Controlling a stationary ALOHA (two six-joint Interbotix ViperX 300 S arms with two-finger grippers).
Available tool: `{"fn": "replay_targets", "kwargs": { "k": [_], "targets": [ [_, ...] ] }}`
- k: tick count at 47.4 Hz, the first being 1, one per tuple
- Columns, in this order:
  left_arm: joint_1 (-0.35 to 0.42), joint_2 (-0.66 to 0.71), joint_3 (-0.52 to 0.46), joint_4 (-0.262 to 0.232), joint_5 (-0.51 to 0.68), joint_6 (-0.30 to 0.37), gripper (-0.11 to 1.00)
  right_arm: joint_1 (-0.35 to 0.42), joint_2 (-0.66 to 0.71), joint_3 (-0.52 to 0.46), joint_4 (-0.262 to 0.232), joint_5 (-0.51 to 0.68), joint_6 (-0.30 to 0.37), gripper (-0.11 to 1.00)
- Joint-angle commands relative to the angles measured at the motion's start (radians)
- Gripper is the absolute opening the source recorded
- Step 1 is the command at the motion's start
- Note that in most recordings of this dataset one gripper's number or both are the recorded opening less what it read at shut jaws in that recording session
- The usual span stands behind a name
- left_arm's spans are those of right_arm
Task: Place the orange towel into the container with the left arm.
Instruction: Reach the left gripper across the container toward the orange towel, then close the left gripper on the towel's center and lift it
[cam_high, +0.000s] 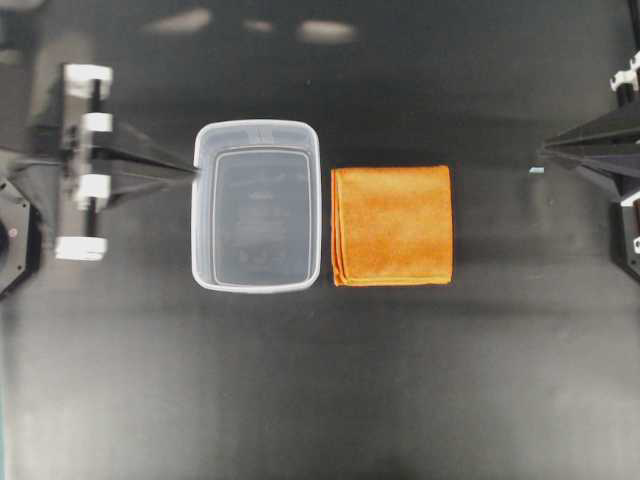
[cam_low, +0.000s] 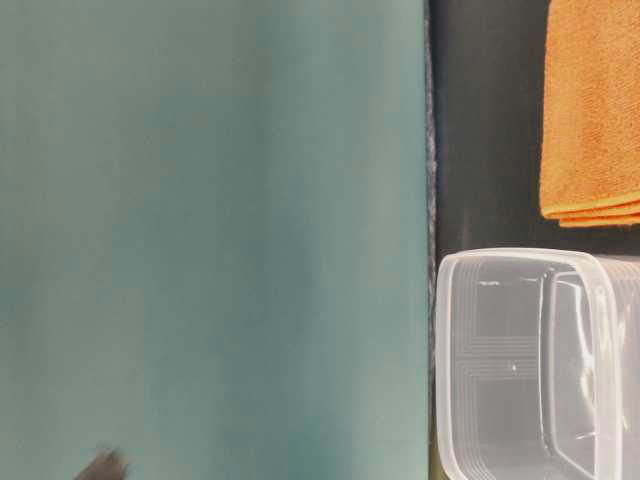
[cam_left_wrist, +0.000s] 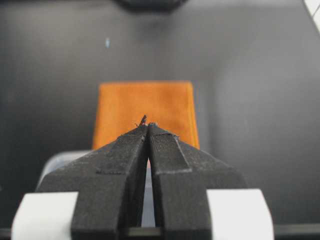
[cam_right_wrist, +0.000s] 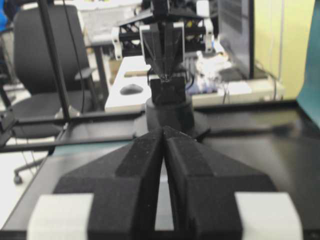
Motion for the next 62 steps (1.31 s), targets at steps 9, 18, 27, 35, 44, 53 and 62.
{"fn": "replay_targets", "kwargs": {
  "k": [9, 18, 27, 35, 44, 53, 62],
  "targets": [
    [-0.002, 0.224, -0.216, 0.005, 0.135, 0.009, 0.00, -0.044, 0.017, -0.002, 0.005, 0.156, 0.049, 0.00],
    [0.008, 0.357, -0.351, 0.005, 0.247, 0.028, 0.00, -0.057, 0.000, -0.002, 0.005, 0.282, 0.052, 0.35],
    [0.015, 0.489, -0.471, 0.005, 0.318, 0.034, 0.01, -0.069, -0.040, 0.014, 0.005, 0.299, 0.052, 0.77],
    [0.015, 0.615, -0.577, 0.005, 0.391, 0.034, 0.09, -0.069, -0.092, 0.031, 0.006, 0.313, 0.054, 0.75],
    [0.014, 0.756, -0.676, 0.005, 0.420, 0.035, 0.61, -0.069, -0.140, 0.043, 0.005, 0.318, 0.054, 0.75],
    [0.011, 0.899, -0.741, 0.005, 0.420, 0.035, 0.91, -0.069, -0.150, 0.044, 0.005, 0.318, 0.054, 0.75],
    [0.000, 1.002, -0.779, 0.005, 0.420, 0.037, 0.89, -0.067, -0.150, 0.046, 0.005, 0.318, 0.054, 0.75]
  ]
}}
